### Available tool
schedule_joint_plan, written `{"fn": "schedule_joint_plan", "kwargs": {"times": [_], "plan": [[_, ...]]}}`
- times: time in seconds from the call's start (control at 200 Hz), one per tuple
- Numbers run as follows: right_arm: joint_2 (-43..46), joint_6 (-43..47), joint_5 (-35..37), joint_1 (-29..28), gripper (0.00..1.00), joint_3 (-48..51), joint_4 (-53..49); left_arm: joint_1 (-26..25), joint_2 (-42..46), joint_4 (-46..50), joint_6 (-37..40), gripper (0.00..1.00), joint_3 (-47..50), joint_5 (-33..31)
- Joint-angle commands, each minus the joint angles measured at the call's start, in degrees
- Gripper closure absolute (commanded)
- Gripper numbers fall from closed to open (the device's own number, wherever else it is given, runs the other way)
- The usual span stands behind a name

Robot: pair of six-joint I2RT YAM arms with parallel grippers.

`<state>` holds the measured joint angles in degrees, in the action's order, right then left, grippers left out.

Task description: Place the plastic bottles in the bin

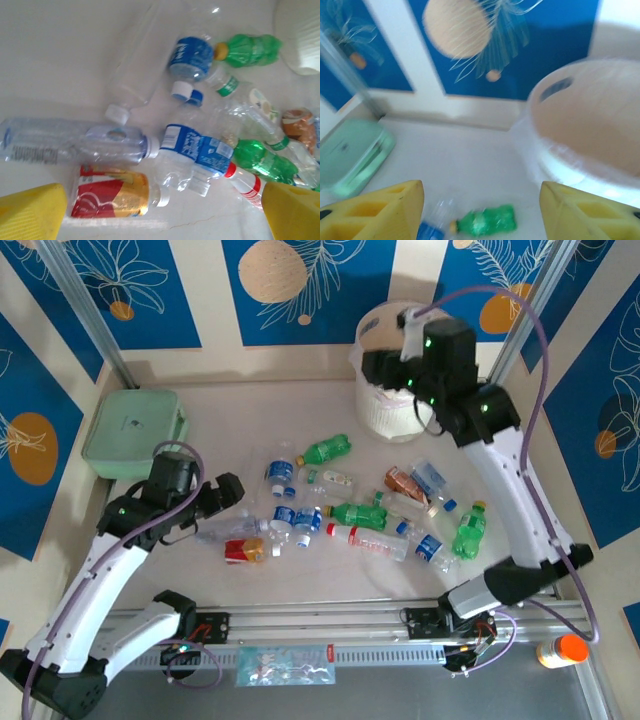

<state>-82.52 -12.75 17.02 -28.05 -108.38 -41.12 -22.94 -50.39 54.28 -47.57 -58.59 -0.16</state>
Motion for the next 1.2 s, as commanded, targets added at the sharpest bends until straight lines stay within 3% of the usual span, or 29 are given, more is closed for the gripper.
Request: {"fn": "schedule_joint_plan", "kwargs": {"times": [0.0, 0.1, 0.265, 0.495, 0.695, 0.99, 1.195], "plan": [[4.5, 3.4, -7.5, -5.0, 0.38, 10.1, 2.8, -0.2, 1.8, 4.5, -6.4, 0.01, 2.4, -3.5], [8.5, 6.9, -16.7, -10.6, 0.38, 20.8, 4.4, -0.1, 2.3, 4.7, -6.1, 0.01, 4.2, -4.6], [9.4, 14.6, -15.1, -26.6, 0.38, 31.4, 4.4, 1.6, 2.5, 3.6, -7.8, 0.01, 8.7, -1.4], [-3.3, 17.6, -17.2, -37.0, 0.37, 31.4, 2.3, 12.3, 4.1, 0.1, -8.2, 0.01, 14.2, 5.0], [-16.0, 18.7, -21.6, -39.0, 0.35, 25.9, 3.2, 18.2, 4.6, 0.9, -6.9, 0.01, 11.3, 4.6], [-29.3, 18.8, -23.5, -37.1, 0.33, 17.2, 3.6, 19.0, 9.6, 11.9, -6.1, 0.01, -0.1, -14.3], [-34.9, 19.0, -24.5, -37.1, 0.34, 12.7, 2.6, 18.8, 9.7, 11.1, -4.8, 0.01, -1.0, -16.2]]}}
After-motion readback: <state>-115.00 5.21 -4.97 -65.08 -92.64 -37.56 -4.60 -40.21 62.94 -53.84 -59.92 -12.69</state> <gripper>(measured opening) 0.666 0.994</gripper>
